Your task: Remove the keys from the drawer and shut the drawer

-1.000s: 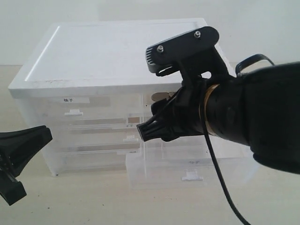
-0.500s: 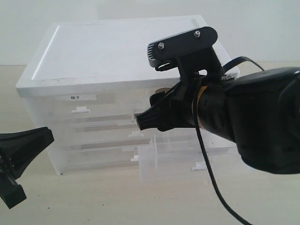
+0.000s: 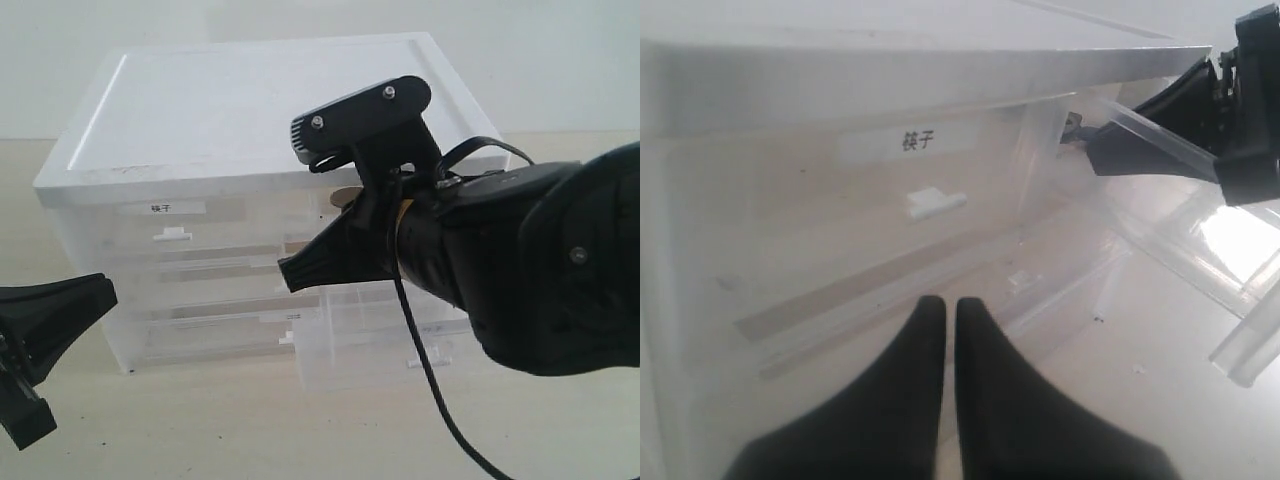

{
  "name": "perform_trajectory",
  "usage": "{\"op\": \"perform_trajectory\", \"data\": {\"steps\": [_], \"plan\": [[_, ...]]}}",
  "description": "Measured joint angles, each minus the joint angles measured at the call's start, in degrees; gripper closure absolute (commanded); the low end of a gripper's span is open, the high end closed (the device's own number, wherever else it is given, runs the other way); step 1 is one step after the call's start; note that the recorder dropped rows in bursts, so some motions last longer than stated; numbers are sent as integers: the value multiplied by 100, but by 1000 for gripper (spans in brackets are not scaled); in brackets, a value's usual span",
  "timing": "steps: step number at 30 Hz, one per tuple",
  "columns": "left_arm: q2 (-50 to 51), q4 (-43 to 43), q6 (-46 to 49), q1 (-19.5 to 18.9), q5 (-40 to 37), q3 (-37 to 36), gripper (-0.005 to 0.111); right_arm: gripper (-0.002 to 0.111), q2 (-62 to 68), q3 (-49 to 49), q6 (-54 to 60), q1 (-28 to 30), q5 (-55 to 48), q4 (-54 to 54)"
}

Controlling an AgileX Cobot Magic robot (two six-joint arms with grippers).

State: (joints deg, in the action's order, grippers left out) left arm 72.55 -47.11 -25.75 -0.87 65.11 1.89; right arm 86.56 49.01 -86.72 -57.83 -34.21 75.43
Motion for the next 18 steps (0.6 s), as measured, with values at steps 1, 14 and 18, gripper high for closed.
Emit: {"op": "perform_trajectory", "data": {"steps": [1,14,18], "plan": [[0,0,0,0,0,0,102,108,0,-3,54,0,0,0],[0,11,0,0,0,0,102,105,-993,-13,2534,0,427,-1818],[0,11,0,0,0,0,102,78,-1524,-13,4450,-127,321,-2791]]}}
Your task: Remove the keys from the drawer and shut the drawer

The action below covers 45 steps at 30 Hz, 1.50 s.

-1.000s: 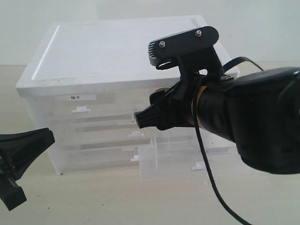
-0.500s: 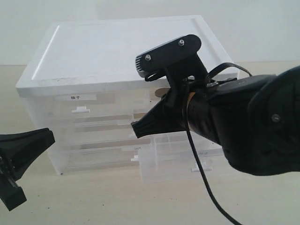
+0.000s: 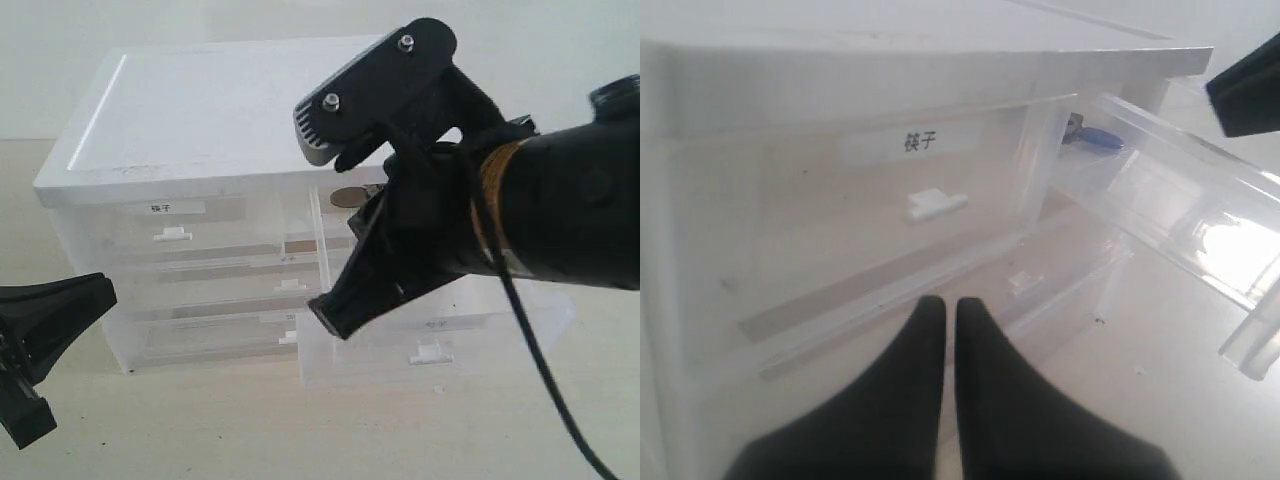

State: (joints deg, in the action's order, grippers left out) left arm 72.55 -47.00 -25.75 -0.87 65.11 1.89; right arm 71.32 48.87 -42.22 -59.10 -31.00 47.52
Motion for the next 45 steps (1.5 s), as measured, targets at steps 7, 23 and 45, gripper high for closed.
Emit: {"op": "perform_trajectory", "data": {"steps": [7,23,45], "plan": [[0,-13,0,0,21,0,102,52,-1060,0,2786,-593,-1045,-1668],[0,-106,0,0,37,0,102,52,-867,-20,5516,-998,-2432,-2093],[0,-119,0,0,131,0,102,108,-250,-34,4963,-1008,-2441,-1350]]}}
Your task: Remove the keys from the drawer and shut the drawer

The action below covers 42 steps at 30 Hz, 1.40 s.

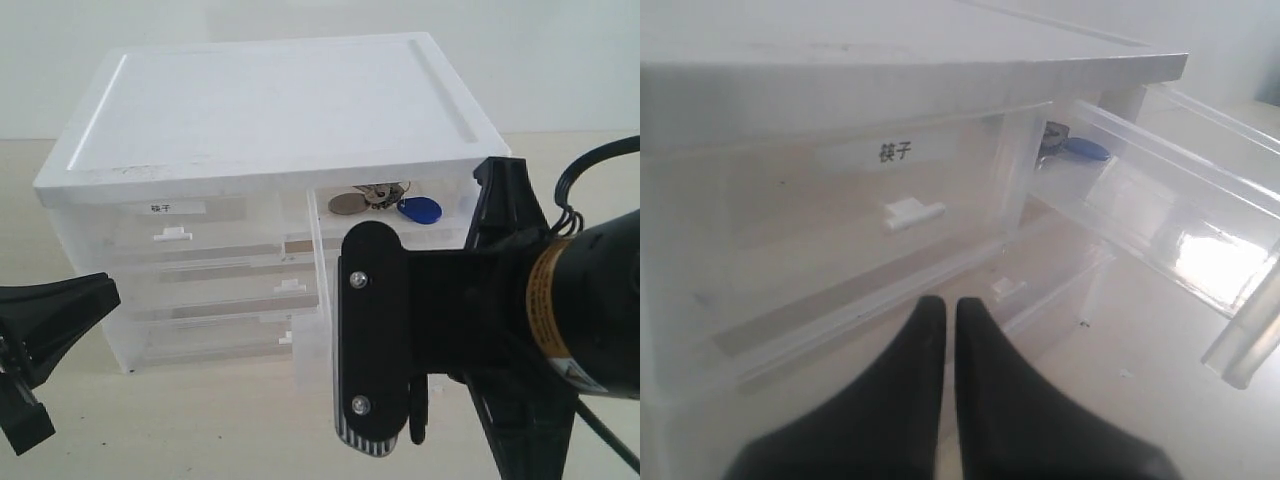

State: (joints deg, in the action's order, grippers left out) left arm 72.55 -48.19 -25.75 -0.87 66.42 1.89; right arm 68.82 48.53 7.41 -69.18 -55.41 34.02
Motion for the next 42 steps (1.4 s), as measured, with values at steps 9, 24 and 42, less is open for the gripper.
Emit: {"op": "perform_trajectory", "data": {"steps": [9,24,42], "plan": [[0,0,0,0,0,0,102,108,0,0,339,0,-251,-110],[0,10,22,0,0,0,102,108,0,44,994,0,-517,-627],[0,10,78,0,0,0,102,108,-632,-27,1322,0,-608,-1194]]}}
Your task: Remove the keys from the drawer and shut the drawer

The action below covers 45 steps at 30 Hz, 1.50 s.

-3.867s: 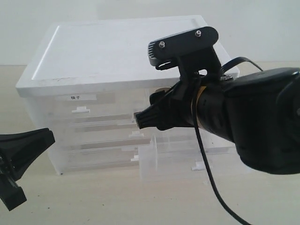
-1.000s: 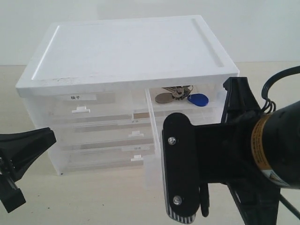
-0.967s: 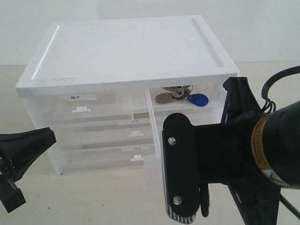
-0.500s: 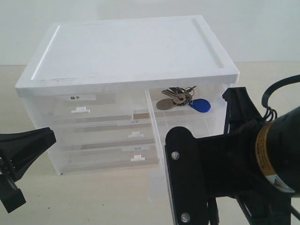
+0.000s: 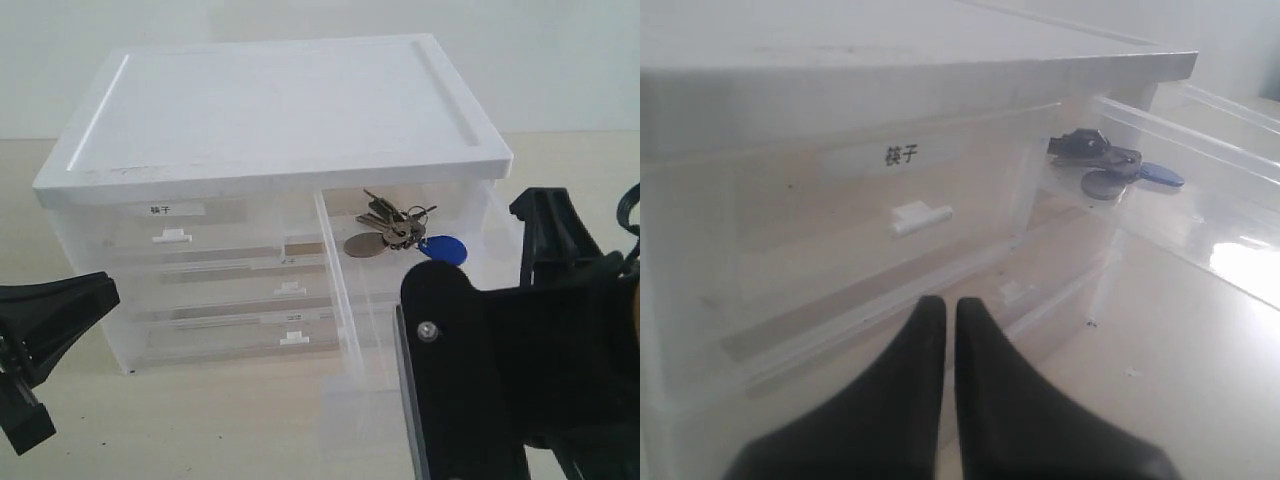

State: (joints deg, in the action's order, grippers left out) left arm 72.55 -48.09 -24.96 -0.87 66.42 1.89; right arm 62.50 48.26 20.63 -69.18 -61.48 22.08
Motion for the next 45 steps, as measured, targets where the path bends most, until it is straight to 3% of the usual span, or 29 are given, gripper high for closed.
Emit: {"op": "perform_trajectory", "data": {"steps": [6,11,13,26,29,33,37,45], "plan": [[0,0,0,0,0,0,102,104,0,-281,-14,0,337,129],[0,0,0,0,0,0,102,69,0,-314,-176,0,604,141],[0,0,0,0,0,0,102,61,0,-321,-201,0,697,141],[0,0,0,0,0,0,102,60,0,73,-672,0,790,-29],[0,0,0,0,0,0,102,60,0,301,-1419,0,824,-12],[0,0,0,0,0,0,102,58,-9,371,-4019,0,940,988],[0,0,-10,0,0,0,102,45,27,371,-6097,0,869,2115],[0,-20,-32,0,0,0,102,45,738,371,-7651,157,1039,2913]]}}
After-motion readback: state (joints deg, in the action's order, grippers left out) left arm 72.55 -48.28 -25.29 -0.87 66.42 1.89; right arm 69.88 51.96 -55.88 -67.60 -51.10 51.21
